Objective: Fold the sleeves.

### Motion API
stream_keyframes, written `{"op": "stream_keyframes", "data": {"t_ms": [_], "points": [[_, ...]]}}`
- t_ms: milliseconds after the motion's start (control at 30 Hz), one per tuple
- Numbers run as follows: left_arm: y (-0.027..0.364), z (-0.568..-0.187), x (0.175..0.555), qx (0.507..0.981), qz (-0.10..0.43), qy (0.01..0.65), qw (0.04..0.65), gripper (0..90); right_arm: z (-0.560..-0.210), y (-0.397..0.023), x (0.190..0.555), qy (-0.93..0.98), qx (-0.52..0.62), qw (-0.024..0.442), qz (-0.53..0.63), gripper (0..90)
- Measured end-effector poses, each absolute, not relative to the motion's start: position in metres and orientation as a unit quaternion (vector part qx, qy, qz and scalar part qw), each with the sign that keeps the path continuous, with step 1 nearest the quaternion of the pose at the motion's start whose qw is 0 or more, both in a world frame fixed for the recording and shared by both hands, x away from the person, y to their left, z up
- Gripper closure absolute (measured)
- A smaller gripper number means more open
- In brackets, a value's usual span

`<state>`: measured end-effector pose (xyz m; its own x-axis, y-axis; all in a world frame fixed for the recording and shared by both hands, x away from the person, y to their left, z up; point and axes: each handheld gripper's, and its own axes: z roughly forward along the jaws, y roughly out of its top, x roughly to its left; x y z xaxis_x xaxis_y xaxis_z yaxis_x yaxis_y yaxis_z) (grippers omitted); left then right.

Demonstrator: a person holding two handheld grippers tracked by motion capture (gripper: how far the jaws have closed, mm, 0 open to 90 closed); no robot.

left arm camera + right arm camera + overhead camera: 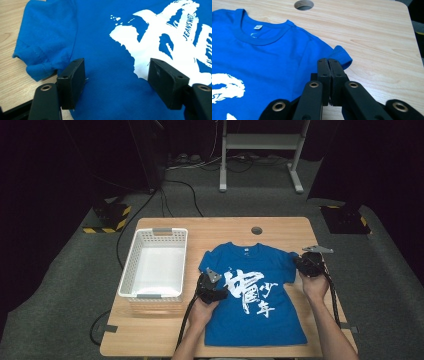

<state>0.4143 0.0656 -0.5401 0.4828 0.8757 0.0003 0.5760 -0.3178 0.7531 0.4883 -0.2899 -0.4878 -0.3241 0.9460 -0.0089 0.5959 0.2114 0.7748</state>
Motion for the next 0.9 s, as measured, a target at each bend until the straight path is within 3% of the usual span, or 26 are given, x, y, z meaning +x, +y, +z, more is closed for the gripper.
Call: {"op": "stream_keyframes", "data": {"t_ms": [900], "points": [[0.066, -0.54, 0.414, 0.784, 0.21, 0.464, 0.356, 30.0, -0.47, -0.259, 0.486, 0.758, 0.48, 0.25, 0.365, 88.9]]}}
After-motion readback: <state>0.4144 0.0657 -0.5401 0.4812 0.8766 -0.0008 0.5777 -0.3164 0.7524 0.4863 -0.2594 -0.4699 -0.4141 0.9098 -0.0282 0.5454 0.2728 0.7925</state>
